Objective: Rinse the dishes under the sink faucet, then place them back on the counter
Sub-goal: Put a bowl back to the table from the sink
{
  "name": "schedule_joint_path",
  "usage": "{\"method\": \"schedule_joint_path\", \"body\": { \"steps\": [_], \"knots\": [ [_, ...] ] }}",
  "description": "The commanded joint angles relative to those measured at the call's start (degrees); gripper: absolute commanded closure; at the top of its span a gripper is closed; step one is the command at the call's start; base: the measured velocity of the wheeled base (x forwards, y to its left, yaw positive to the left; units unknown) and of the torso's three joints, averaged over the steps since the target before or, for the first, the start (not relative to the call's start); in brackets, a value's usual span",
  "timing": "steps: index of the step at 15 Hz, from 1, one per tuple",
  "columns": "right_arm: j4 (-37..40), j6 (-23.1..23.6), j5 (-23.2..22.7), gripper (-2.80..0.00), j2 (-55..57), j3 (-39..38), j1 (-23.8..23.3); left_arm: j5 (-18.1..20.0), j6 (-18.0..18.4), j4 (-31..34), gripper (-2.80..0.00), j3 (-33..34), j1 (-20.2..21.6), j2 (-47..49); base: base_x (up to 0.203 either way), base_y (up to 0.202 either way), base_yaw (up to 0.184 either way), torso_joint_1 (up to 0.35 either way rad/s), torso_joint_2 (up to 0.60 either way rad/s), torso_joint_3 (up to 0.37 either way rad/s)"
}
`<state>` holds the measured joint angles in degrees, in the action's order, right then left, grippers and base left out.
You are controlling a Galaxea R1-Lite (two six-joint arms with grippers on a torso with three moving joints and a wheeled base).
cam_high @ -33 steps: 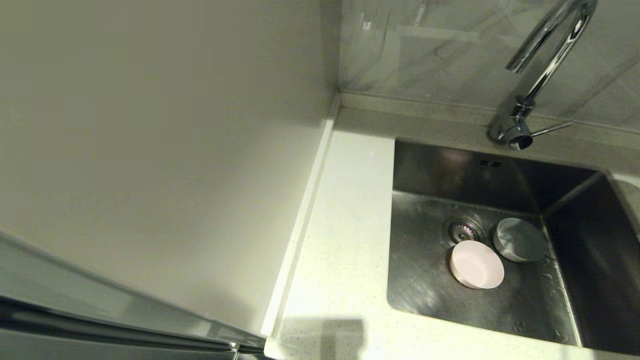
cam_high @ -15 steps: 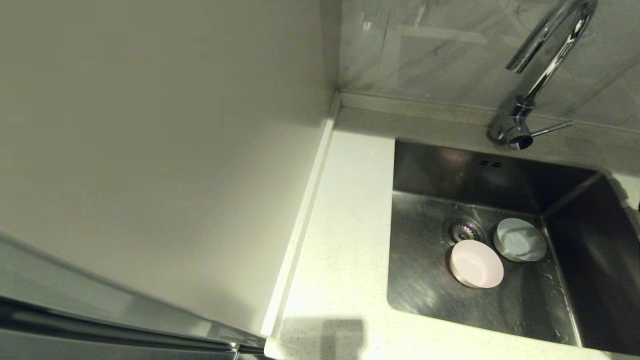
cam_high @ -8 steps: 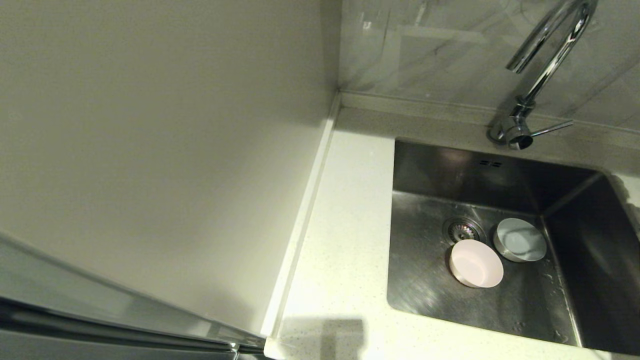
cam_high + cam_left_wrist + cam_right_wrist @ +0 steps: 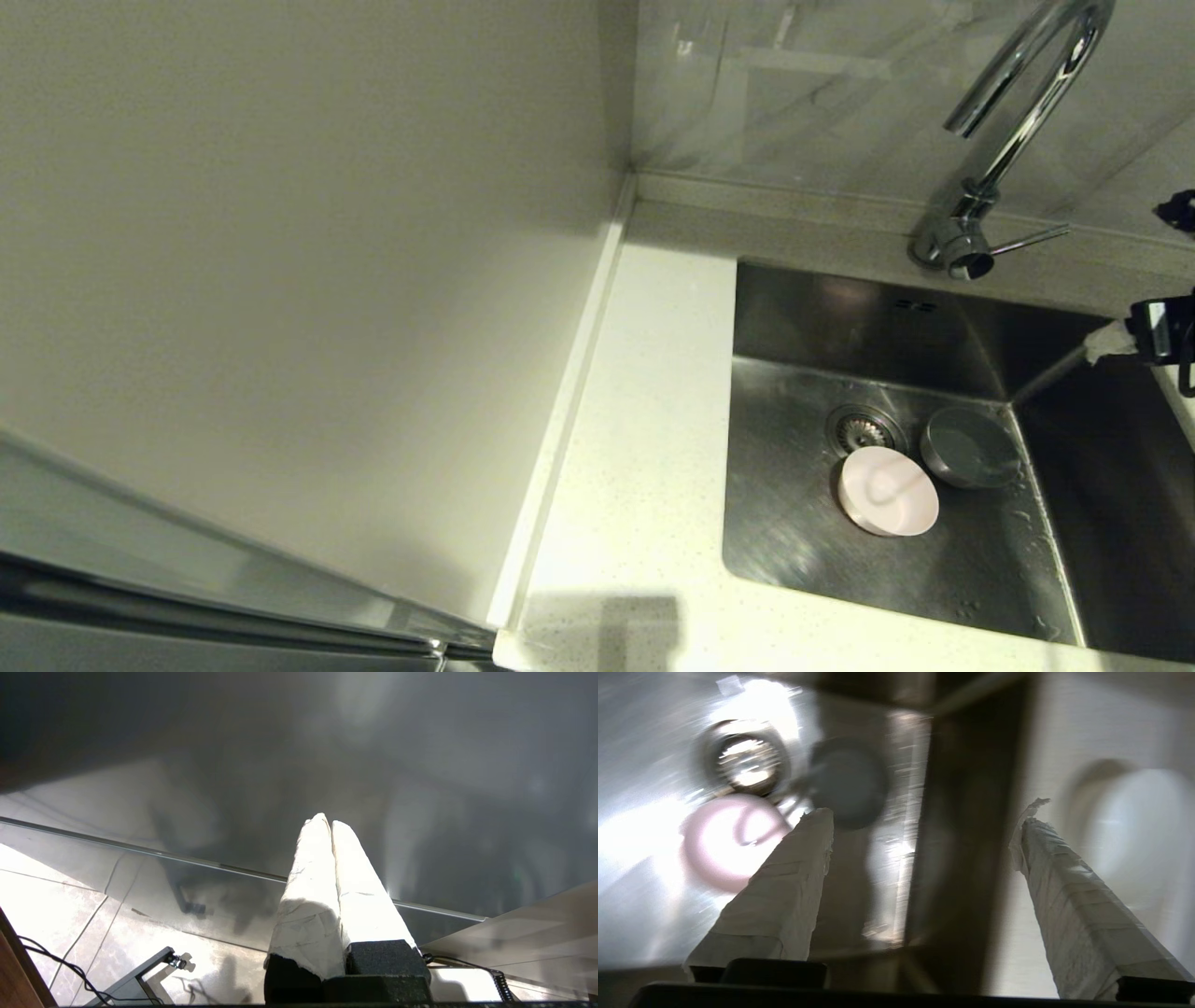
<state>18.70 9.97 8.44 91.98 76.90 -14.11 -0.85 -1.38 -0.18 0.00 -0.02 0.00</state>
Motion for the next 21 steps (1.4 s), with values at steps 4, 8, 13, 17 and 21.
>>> {"method": "schedule_joint_path", "body": {
  "steps": [4,8,13,17,21],
  "knots": [
    [0.03,-3.01,0.74,-2.80,4.73,-4.12,11.19,-0.03,-0.03,0.01,0.00,0.00,0.01,-0.19,0.000,0.000,0.000,0.000,0.00,0.000],
    [-0.19,-3.15,3.92,-2.80,12.48,-4.90,14.85,-0.03,-0.03,0.01,0.00,0.00,0.01,-0.18,0.000,0.000,0.000,0.000,0.00,0.000],
    [-9.38,-3.05,6.50,-2.80,19.96,-7.80,18.90,-0.03,-0.02,0.01,0.00,0.00,0.01,-0.18,0.000,0.000,0.000,0.000,0.00,0.000],
    [-11.14,-3.14,6.59,-2.80,22.64,-11.48,21.65,-0.03,-0.03,0.01,0.00,0.00,0.02,-0.21,0.000,0.000,0.000,0.000,0.00,0.000],
    [-11.14,-5.63,6.51,-2.80,25.12,-12.26,24.67,-0.03,-0.03,0.01,0.00,0.00,0.02,-0.26,0.000,0.000,0.000,0.000,0.00,0.000]
  ]
}}
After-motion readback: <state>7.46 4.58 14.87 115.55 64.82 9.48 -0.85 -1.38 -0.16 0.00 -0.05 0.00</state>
